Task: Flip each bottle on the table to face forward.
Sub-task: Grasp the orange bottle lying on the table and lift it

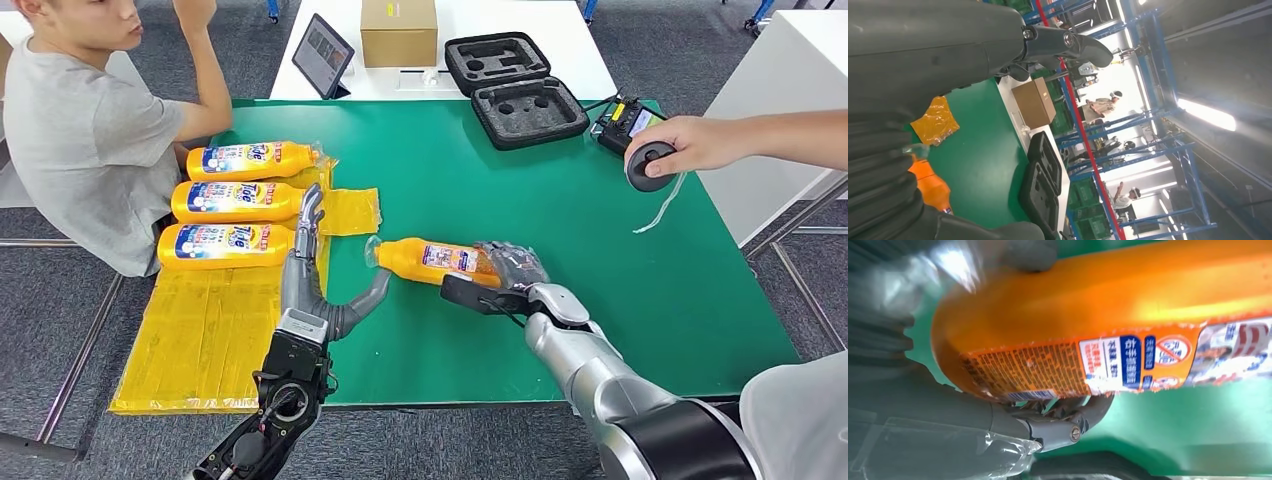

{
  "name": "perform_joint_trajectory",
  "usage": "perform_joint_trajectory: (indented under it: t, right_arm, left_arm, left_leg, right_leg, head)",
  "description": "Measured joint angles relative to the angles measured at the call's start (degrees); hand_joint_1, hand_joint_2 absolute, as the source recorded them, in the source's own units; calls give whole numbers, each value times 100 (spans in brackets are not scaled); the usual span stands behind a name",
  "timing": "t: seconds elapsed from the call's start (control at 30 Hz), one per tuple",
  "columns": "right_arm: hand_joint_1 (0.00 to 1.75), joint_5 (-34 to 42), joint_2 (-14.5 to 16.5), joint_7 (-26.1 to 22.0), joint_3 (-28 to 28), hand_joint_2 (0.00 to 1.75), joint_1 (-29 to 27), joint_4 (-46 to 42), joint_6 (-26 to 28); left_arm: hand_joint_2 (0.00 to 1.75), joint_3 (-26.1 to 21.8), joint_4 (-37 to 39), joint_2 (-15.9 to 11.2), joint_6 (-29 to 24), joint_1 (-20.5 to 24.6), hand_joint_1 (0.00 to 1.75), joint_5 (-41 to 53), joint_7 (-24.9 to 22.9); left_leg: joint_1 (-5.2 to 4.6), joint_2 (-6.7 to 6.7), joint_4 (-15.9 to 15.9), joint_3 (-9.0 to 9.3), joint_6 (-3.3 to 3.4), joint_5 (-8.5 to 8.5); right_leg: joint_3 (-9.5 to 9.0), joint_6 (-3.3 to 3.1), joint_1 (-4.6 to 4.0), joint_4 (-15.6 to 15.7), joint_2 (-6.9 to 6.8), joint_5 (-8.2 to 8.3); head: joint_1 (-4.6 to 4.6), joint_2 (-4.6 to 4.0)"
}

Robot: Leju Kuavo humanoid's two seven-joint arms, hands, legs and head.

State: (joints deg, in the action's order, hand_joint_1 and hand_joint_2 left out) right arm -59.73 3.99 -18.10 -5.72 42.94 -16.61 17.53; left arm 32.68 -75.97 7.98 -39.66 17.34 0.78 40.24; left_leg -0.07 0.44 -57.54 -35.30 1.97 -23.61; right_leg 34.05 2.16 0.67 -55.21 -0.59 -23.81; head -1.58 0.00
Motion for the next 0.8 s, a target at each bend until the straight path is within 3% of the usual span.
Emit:
perform_joint_trajectory:
  t: [0.33, 0.8]
  right_arm:
    - [175, 446, 4, -108, 484, 175, -56, 2, -179]
    - [175, 601, 21, -220, 666, 175, -111, 2, -182]
  left_arm:
    - [175, -2, 0, 4, -27, -3, 0, 32, 0]
    - [175, -19, -1, 4, -29, -9, 0, 51, 0]
  left_leg:
    - [0, 0, 0, 0, 0, 0]
    - [0, 0, 0, 1, 0, 0]
  right_leg:
    - [-1, 0, 0, 0, 0, 0]
    - [-1, 0, 0, 0, 0, 0]
  head:
    - [-1, 0]
    - [1, 0]
